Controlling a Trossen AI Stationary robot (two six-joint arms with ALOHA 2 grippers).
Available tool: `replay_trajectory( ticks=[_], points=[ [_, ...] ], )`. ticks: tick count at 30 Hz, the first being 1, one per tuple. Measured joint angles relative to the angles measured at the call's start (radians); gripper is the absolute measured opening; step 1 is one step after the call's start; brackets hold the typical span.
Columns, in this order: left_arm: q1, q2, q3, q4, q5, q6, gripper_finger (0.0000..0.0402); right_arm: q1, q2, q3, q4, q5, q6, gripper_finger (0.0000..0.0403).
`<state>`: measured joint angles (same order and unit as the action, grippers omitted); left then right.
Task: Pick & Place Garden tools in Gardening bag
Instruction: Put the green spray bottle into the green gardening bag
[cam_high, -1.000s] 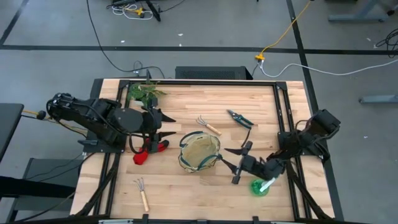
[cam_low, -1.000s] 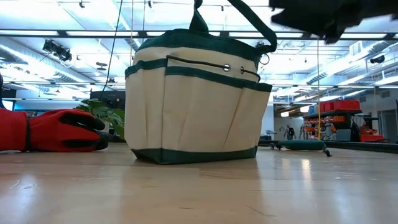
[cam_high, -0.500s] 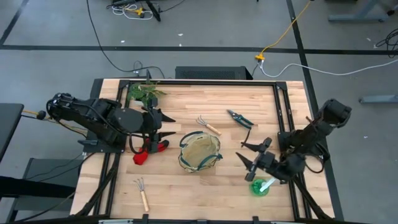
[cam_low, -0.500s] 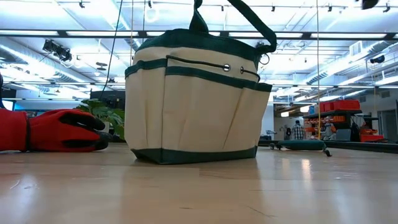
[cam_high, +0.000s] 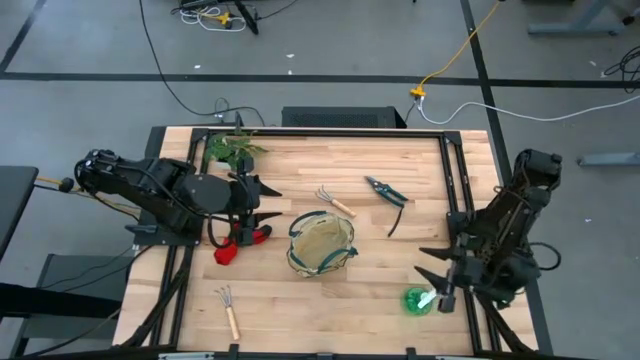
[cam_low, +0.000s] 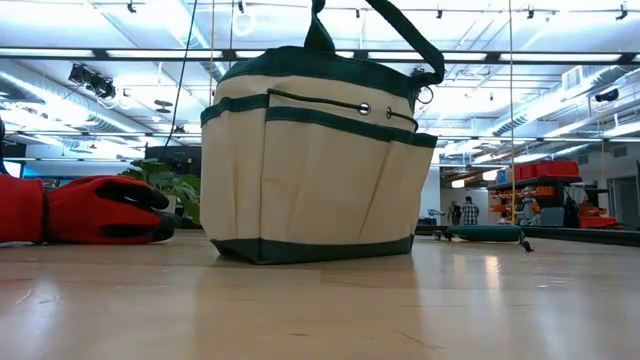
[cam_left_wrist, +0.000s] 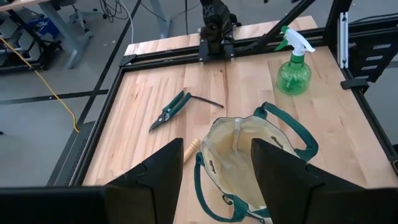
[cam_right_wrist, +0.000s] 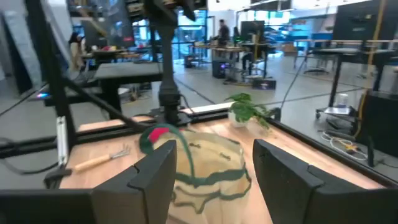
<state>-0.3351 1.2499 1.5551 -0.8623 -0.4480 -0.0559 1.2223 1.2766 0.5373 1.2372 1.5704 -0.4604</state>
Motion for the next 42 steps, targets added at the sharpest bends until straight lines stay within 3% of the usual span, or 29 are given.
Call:
replay_trajectory(
  ticks=[11,17,23,36,42],
  points=[
    [0.004,0.0,0.0,0.012,0.0,-0.011,0.0197,0.176,-0.004,-0.026,0.005,0.0,-0.122,0.0215],
    [0.005,0.0,0.0,0.052,0.0,-0.011,0.0197,0.258,-0.066,-0.206,0.067,0.001,0.036,0.0215],
    [0.005,0.0,0.0,0.062,0.0,-0.025,0.0197,0.35,-0.148,-0.313,0.211,0.001,-0.013,0.0215],
    [0.008,0.0,0.0,0.075,-0.003,-0.035,0.0197,0.523,-0.167,-0.38,0.152,0.0,0.075,0.0215],
    [0.008,0.0,0.0,0.109,-0.009,-0.037,0.0197,0.564,-0.166,-0.462,0.105,0.0,0.252,0.0215]
  ],
)
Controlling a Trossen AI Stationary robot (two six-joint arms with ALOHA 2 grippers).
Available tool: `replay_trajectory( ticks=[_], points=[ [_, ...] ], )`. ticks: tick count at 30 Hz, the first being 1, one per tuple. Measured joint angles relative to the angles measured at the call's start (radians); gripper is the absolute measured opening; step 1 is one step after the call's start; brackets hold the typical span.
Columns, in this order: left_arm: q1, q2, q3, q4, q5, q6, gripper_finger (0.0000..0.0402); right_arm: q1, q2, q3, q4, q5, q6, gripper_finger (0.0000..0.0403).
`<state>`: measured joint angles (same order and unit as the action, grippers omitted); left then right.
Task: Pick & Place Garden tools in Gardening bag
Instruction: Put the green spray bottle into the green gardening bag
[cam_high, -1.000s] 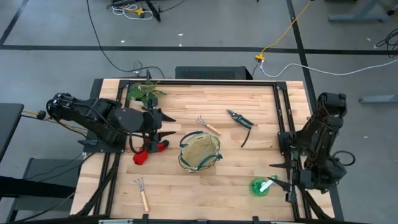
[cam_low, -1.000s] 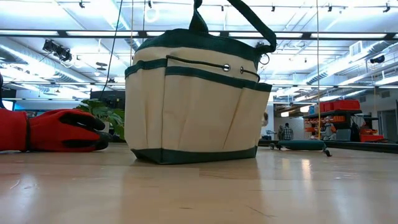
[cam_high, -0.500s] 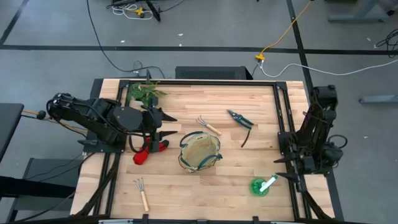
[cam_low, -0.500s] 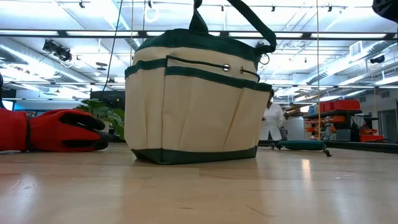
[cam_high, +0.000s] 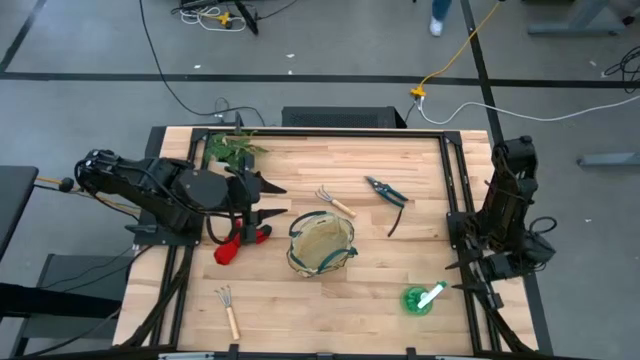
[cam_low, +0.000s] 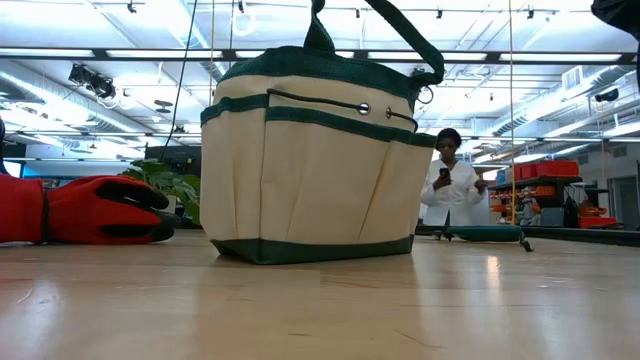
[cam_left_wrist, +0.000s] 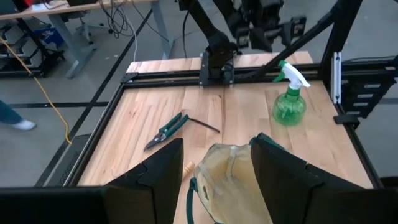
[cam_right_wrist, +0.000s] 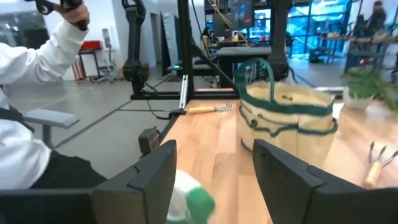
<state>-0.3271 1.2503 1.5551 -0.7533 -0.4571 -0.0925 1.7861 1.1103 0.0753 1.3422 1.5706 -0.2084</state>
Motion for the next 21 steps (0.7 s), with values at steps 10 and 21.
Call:
replay_trajectory(
  ticks=[10,21],
  points=[
    [0.001,0.0,0.0,0.012,-0.048,-0.005,0.0197,0.049,0.0,-0.061,-0.056,0.0,0.144,0.0215],
    [0.001,0.0,0.0,0.028,-0.06,-0.032,0.0197,0.067,0.0,-0.061,-0.133,0.0,0.307,0.0215]
  ],
)
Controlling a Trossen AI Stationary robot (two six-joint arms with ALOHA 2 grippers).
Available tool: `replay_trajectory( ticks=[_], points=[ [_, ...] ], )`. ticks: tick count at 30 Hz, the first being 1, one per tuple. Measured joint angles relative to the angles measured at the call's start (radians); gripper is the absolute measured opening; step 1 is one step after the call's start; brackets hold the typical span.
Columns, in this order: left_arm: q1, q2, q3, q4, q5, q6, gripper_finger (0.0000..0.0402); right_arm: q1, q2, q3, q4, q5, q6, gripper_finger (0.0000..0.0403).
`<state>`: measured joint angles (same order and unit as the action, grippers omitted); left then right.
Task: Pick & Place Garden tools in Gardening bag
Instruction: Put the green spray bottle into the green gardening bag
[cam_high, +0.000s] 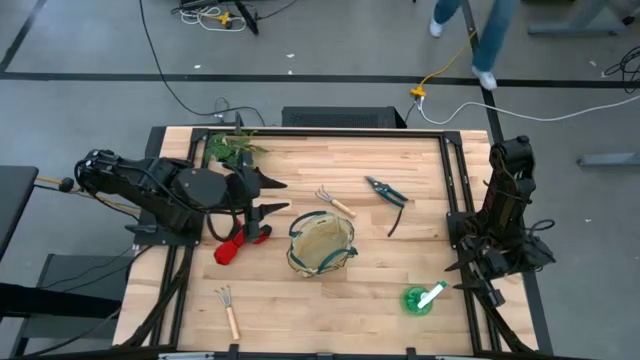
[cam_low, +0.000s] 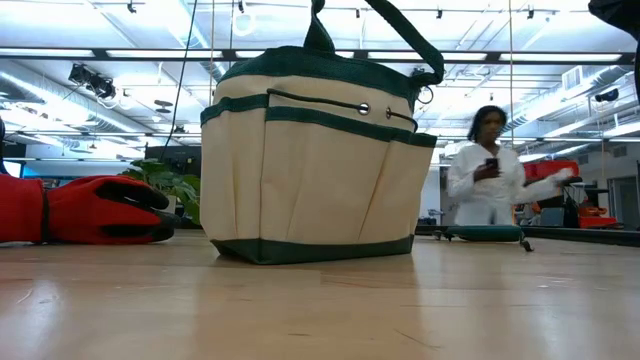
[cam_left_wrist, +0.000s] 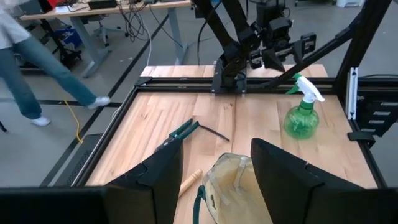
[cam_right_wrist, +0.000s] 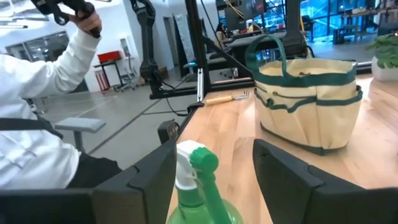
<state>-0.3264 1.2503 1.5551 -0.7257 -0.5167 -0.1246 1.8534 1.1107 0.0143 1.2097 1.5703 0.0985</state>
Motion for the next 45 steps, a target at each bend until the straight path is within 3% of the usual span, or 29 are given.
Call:
replay_trajectory(
  ticks=[15,28,36,45],
  points=[
    [0.0,0.0,0.0,0.019,-0.006,0.006,0.0197,-0.049,0.001,0.0,-0.271,-0.019,0.299,0.0215],
    [0.0,0.0,0.0,0.019,-0.006,0.006,0.0197,-0.081,0.001,0.0,-0.377,-0.098,0.417,0.0215],
    [0.0,0.0,0.0,0.019,-0.006,0.007,0.0197,-0.148,0.001,0.0,-0.383,-0.213,0.416,0.0215],
    [0.023,0.0,0.0,0.019,-0.005,0.008,0.0197,-0.21,0.001,0.0,-0.381,-0.267,0.4,0.0215]
  ],
)
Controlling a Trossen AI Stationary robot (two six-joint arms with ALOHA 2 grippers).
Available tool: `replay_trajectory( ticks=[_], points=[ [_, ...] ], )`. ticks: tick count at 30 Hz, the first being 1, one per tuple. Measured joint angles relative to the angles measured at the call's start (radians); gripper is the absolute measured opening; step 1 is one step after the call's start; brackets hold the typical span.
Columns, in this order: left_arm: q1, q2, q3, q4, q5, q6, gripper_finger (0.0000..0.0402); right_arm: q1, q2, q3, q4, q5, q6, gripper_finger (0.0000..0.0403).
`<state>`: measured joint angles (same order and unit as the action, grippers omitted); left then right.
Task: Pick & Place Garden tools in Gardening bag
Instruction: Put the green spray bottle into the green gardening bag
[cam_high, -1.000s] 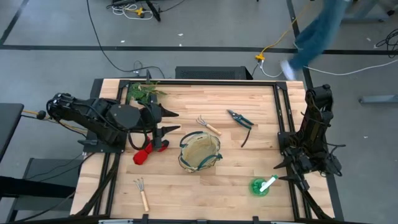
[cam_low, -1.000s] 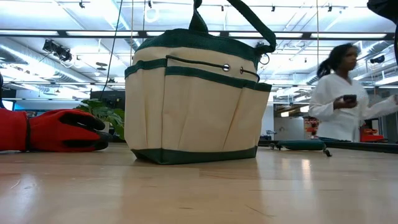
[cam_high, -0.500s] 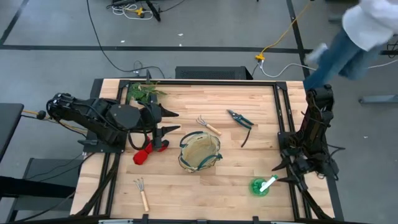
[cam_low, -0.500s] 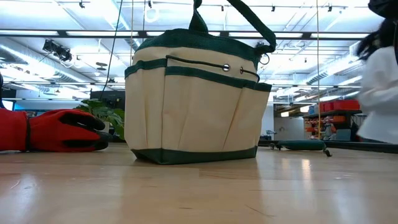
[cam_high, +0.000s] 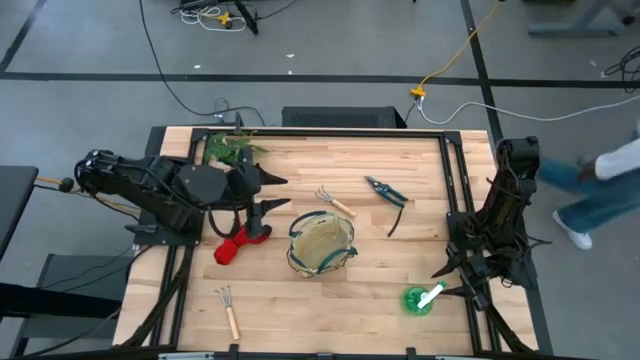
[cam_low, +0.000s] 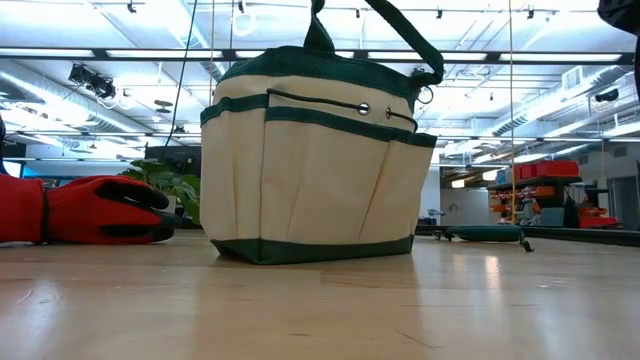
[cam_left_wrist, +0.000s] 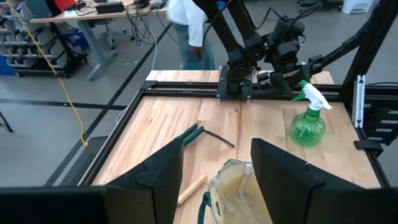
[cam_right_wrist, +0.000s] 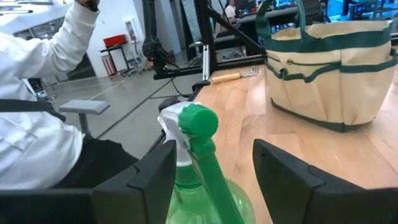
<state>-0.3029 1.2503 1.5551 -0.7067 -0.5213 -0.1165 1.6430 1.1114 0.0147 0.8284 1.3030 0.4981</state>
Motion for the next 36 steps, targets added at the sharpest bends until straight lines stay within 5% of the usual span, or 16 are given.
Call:
replay_trajectory(
  ticks=[16,36],
  points=[
    [0.011,0.0,0.0,0.011,0.029,-0.002,0.0197,-0.098,0.0,0.0,0.104,-0.147,-0.115,0.0215],
    [0.011,0.0,0.0,0.026,0.029,-0.001,0.0197,-0.204,0.0,0.0,0.105,-0.327,-0.058,0.0205]
  ],
)
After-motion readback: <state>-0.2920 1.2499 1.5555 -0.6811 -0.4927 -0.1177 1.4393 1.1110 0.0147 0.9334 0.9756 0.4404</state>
